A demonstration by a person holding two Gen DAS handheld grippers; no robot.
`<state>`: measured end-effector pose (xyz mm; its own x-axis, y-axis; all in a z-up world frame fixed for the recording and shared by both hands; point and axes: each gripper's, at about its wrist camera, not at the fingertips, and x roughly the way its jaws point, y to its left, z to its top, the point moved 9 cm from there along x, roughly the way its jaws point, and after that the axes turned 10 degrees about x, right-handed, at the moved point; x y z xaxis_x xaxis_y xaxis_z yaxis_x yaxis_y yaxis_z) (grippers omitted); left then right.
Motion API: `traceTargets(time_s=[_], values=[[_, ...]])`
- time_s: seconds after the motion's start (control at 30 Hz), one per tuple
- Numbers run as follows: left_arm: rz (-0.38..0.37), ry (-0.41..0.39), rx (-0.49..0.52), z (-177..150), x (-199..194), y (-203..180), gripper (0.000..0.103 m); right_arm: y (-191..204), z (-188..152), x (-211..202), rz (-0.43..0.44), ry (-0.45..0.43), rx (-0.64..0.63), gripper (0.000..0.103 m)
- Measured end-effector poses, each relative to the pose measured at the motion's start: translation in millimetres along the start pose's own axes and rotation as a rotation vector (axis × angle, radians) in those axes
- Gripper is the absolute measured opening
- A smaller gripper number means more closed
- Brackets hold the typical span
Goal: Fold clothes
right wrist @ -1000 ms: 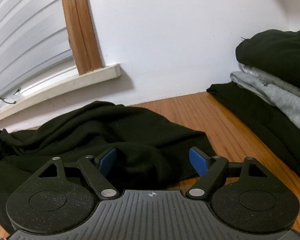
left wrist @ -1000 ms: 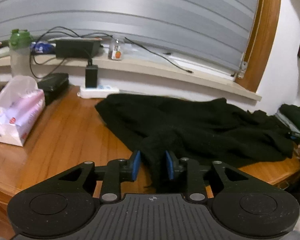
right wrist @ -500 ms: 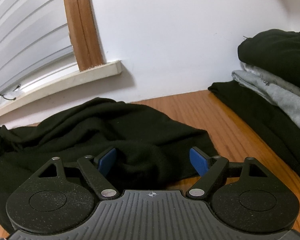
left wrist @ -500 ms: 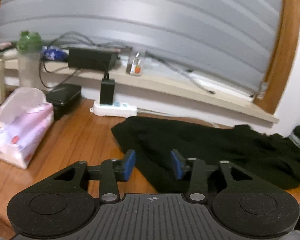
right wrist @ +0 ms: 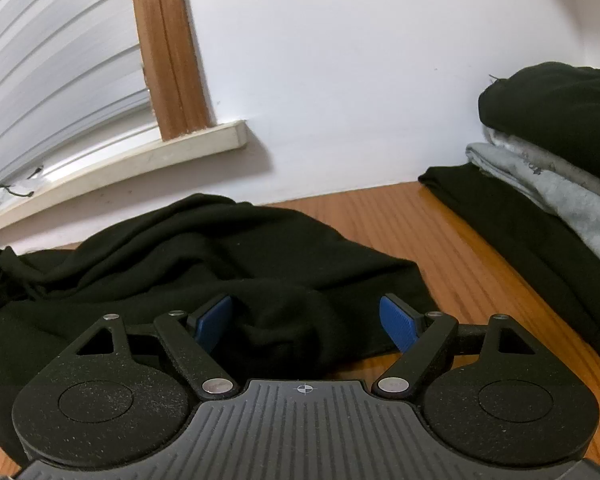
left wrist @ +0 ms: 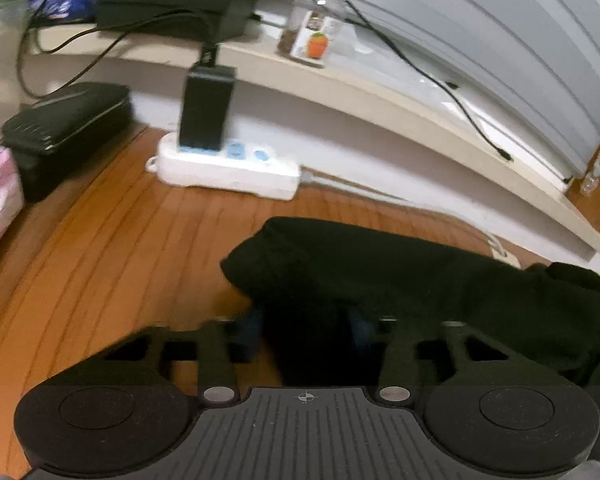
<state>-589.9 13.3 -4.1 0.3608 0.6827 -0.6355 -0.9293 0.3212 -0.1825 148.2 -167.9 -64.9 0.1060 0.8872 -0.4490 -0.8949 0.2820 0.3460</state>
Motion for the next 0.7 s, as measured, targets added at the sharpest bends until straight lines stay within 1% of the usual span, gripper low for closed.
traceTargets(time_s=[0.03, 0.07, 0.13, 0.2, 0.23, 0.27, 0.3, 0.33, 0.37, 0.43, 0.57, 0.6, 0.7], values=[[0.005, -0.011, 0.023, 4.0, -1.9, -4.4, 0.014, 0.2, 0.1, 0.1, 0.000, 0.000, -0.001, 0.080], [0.040, -0.028, 0.050, 10.5, -6.9, -6.9, 0.012, 0.1, -0.2, 0.1, 0.000, -0.001, -0.003, 0.080], [0.154, -0.080, 0.090, 29.6, -24.6, -5.7, 0.011, 0.1, -0.6, -0.1, 0.001, -0.001, -0.005, 0.080], [0.281, -0.194, 0.102, 61.7, -59.7, 7.4, 0.011, 0.9, -1.3, 0.1, 0.005, 0.002, -0.011, 0.080], [0.304, -0.232, 0.092, 76.1, -74.4, 12.3, 0.011, 1.7, -1.8, 0.3, 0.009, 0.005, -0.015, 0.080], [0.292, -0.222, 0.090, 84.8, -79.5, 13.1, 0.012, 2.4, -2.3, 0.5, 0.013, 0.008, -0.020, 0.081], [0.280, -0.187, 0.118, 88.8, -78.2, 10.2, 0.016, 3.7, -2.8, 0.4, 0.016, 0.011, -0.029, 0.081], [0.286, -0.156, 0.153, 89.6, -75.8, 6.6, 0.024, 4.3, -3.0, 0.2, 0.016, 0.010, -0.034, 0.081], [0.298, -0.131, 0.183, 89.3, -73.6, 3.2, 0.028, 4.7, -3.1, -0.1, 0.015, 0.009, -0.038, 0.081], [0.288, -0.113, 0.205, 85.1, -69.9, -2.9, 0.039, 3.9, -2.6, -1.2, 0.019, 0.004, -0.033, 0.081], [0.253, -0.098, 0.209, 67.0, -65.1, -16.4, 0.045, 2.8, -1.6, -2.2, 0.029, 0.000, -0.027, 0.081], [0.246, -0.095, 0.214, 64.2, -62.6, -20.8, 0.046, 2.5, -1.2, -2.9, 0.036, -0.003, -0.024, 0.081], [0.213, -0.092, 0.236, 61.4, -54.7, -38.3, 0.054, 1.7, -0.2, -6.0, 0.053, -0.018, -0.011, 0.081]])
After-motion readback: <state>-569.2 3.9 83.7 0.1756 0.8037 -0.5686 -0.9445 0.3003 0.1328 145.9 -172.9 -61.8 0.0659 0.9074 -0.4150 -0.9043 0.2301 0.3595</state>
